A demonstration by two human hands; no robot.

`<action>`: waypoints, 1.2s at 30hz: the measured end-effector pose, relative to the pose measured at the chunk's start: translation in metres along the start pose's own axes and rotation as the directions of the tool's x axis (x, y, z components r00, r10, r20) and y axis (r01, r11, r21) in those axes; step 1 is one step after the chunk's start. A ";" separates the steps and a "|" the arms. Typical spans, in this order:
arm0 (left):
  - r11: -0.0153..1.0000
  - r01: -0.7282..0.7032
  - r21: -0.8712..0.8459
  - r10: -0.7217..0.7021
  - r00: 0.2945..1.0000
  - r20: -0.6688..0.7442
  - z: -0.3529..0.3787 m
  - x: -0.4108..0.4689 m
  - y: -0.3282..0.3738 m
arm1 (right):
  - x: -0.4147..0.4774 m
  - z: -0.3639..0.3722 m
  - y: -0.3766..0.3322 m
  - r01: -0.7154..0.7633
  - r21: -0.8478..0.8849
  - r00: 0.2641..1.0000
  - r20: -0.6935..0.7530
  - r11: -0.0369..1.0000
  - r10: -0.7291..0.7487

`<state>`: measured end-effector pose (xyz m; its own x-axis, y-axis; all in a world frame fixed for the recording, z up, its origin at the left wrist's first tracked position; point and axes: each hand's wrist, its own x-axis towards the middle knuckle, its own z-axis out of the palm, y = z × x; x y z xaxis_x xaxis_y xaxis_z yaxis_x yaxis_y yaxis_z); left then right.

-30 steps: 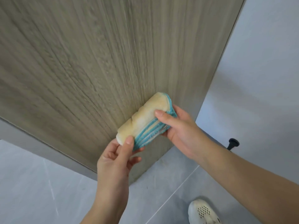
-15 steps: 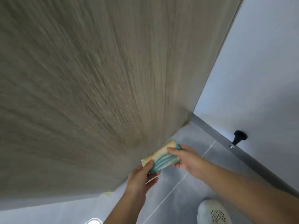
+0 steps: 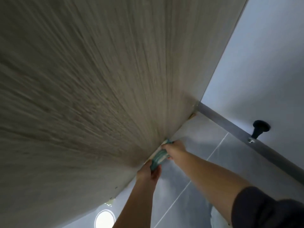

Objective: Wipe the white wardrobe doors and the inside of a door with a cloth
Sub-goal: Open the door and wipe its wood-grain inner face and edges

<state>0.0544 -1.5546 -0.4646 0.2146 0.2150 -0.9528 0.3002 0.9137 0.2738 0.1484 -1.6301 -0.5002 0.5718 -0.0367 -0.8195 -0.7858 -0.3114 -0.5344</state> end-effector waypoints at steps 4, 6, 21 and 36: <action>0.998 -0.061 0.031 0.060 0.998 0.026 0.000 -0.017 -0.001 | -0.010 -0.007 -0.005 0.037 0.077 0.999 -0.006 0.996 -0.036; 0.994 -0.088 0.068 0.086 0.995 0.044 0.001 -0.035 0.004 | -0.026 -0.015 -0.014 0.087 0.092 0.996 -0.027 0.992 -0.085; 0.815 -0.558 0.153 0.475 0.797 0.374 0.008 -0.257 0.068 | -0.248 -0.076 -0.138 0.500 0.457 0.817 0.035 0.736 -0.576; 0.745 -0.661 0.091 0.570 0.701 0.429 0.031 -0.246 0.021 | -0.234 -0.113 -0.119 0.379 0.682 0.781 0.128 0.626 -0.611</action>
<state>0.0363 -1.5989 -0.2205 0.7200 0.5234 -0.4557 0.1662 0.5075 0.8455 0.1349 -1.6912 -0.2214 0.8970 0.2830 -0.3397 -0.4360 0.4386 -0.7859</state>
